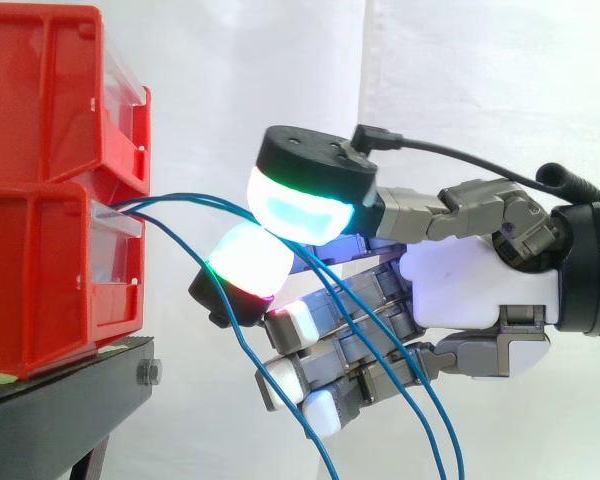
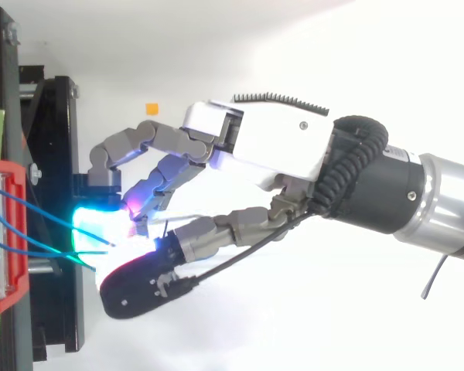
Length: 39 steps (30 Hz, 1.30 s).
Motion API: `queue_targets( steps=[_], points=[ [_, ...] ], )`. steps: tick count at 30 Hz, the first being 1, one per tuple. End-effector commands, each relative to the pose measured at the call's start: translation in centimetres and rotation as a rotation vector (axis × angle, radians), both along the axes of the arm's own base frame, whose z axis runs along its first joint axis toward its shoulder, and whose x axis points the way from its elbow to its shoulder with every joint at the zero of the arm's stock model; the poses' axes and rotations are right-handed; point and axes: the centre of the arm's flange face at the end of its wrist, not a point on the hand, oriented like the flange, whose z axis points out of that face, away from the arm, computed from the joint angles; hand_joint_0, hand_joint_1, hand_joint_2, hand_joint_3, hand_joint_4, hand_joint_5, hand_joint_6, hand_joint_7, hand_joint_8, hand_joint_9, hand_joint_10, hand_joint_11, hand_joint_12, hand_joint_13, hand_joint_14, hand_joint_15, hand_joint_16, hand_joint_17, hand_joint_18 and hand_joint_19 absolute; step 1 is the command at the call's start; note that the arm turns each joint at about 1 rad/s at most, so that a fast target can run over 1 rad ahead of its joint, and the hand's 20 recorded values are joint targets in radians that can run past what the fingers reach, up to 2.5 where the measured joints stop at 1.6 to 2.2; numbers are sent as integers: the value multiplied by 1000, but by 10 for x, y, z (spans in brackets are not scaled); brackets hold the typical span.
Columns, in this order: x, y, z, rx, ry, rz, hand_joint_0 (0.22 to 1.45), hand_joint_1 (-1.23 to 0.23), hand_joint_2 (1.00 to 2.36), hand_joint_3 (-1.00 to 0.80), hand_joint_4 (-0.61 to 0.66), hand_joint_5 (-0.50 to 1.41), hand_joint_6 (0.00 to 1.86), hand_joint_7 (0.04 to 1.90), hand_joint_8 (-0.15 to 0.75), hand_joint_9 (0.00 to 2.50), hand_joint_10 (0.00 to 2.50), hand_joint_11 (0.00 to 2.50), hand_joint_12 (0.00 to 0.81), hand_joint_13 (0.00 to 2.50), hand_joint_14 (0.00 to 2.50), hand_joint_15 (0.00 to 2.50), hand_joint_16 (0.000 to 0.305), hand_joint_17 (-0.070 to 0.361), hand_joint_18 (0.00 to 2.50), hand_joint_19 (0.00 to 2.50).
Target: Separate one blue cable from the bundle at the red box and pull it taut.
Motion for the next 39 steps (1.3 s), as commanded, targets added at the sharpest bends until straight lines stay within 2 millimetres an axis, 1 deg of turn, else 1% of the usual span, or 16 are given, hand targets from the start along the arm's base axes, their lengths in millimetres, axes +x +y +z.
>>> queue_targets(
  steps=[1, 6, 7, 10, 14, 17, 19, 20, 21, 24, 26, 27, 29, 31, 36, 39],
  points=[
    [1, 2, 1, 2, -5, 2, 688, -820, 1000, -500, 142, -209, 883, 1139, 314, 991, 28, 1134, 406, 941, 29, 752, 58, 130, 776, 738],
    [1, 4, 1, 8, -7, 5, 671, -777, 1000, -500, 141, -198, 879, 1147, 318, 1029, 29, 1139, 404, 968, 28, 750, 57, 129, 793, 745],
    [1, 4, 1, 8, -7, 5, 665, -758, 1000, -500, 139, -187, 871, 1178, 317, 1066, 29, 1159, 405, 978, 29, 752, 57, 128, 791, 756],
    [0, 5, -1, 7, -2, 7, 643, -706, 1000, -500, 138, -177, 867, 1178, 315, 1091, 29, 1175, 405, 997, 30, 756, 57, 128, 805, 766],
    [0, 5, -2, 9, -2, 5, 618, -630, 1000, -500, 135, -164, 860, 1213, 320, 1125, 30, 1146, 405, 1020, 29, 759, 57, 127, 820, 784],
    [0, 6, -1, 10, -10, 1, 613, -613, 1000, -500, 130, -160, 857, 1221, 321, 1141, 32, 1155, 406, 1026, 29, 761, 57, 127, 823, 782],
    [0, 6, -1, 10, -8, 1, 624, -629, 1000, -497, 122, -159, 856, 1222, 320, 1141, 30, 1158, 406, 1027, 29, 766, 57, 127, 822, 784],
    [0, 6, -1, 10, -7, 1, 628, -645, 1003, -462, 119, -159, 855, 1243, 320, 1131, 31, 1164, 408, 1022, 30, 769, 57, 128, 822, 782],
    [0, 6, -1, 10, -7, 1, 642, -696, 1007, -413, 118, -166, 859, 1244, 318, 1114, 29, 1171, 410, 1013, 29, 760, 57, 128, 821, 775],
    [-1, 6, -3, 8, 2, 4, 679, -787, 1010, -385, 77, -187, 874, 1216, 308, 1051, 30, 1145, 405, 978, 28, 775, 58, 129, 802, 765],
    [-1, 6, -2, 8, 1, 4, 715, -851, 1008, -422, 60, -202, 881, 1215, 304, 1002, 31, 1136, 402, 950, 29, 761, 58, 130, 784, 737],
    [-1, 6, -2, 8, 1, 5, 741, -885, 1005, -441, 75, -207, 887, 1217, 306, 998, 29, 1140, 402, 946, 29, 762, 58, 130, 783, 728],
    [-1, 6, -2, 8, 1, 5, 779, -904, 1001, -500, 91, -209, 889, 1193, 302, 981, 29, 1127, 400, 932, 30, 737, 58, 130, 777, 711],
    [-1, 6, -3, 8, 2, 5, 795, -911, 1000, -500, 101, -208, 890, 1171, 304, 982, 30, 1127, 400, 937, 30, 747, 58, 130, 776, 704],
    [-1, 6, -2, 8, 1, 5, 749, -912, 1000, -500, 114, -198, 889, 1171, 308, 1018, 30, 1148, 395, 955, 30, 740, 57, 128, 798, 697],
    [0, 6, -2, 9, -2, 2, 631, -892, 1000, -500, 121, -196, 887, 1160, 312, 1038, 30, 1164, 398, 961, 30, 751, 57, 127, 801, 723]
  ],
)
